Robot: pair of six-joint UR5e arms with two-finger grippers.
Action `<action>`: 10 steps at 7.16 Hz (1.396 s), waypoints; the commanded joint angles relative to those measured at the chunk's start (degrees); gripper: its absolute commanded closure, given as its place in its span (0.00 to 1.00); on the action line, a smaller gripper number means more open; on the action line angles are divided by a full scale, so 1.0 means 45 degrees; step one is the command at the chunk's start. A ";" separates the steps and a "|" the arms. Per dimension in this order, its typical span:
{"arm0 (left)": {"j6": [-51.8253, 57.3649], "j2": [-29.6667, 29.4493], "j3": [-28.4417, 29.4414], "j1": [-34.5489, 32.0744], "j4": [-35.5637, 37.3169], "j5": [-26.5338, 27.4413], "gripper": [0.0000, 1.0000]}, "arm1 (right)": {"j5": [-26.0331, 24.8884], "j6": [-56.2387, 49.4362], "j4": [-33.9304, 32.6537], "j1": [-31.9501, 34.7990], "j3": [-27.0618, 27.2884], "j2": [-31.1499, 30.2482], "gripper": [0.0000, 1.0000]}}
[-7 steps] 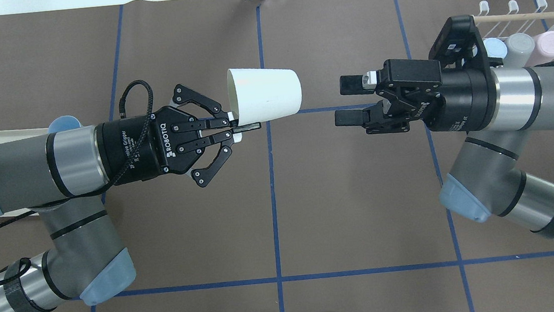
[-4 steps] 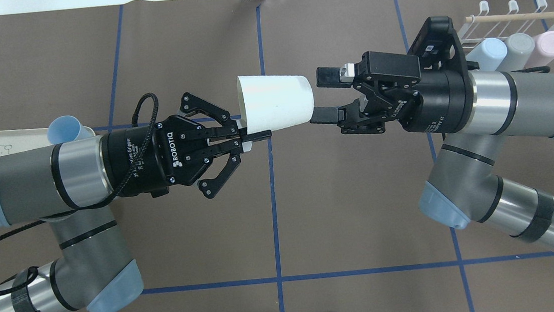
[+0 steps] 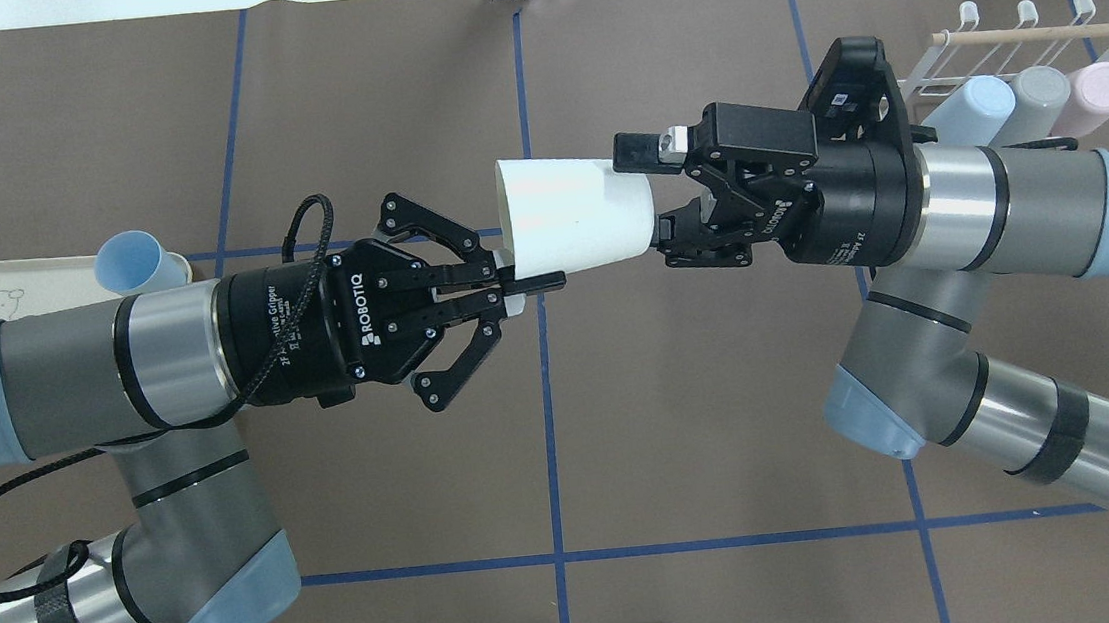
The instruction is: Transfer IKEA cup to right arm and place on rack
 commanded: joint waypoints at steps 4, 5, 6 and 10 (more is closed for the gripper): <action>0.0029 -0.0067 0.0059 0.0208 -0.0017 0.0202 1.00 | -0.0027 0.0000 0.0160 -0.0201 -0.0050 0.0138 0.07; 0.0029 -0.0067 0.0039 0.0208 -0.0017 0.0202 1.00 | -0.0027 0.0000 0.0160 -0.0220 -0.0050 0.0138 0.08; 0.0048 -0.0067 0.0020 0.0208 -0.0037 0.0202 1.00 | -0.0027 0.0000 0.0160 -0.0220 -0.0050 0.0138 0.08; 0.0145 -0.0047 0.0137 0.0208 -0.0037 0.0202 0.69 | -0.0027 0.0000 0.0179 -0.0220 -0.0012 0.0100 0.82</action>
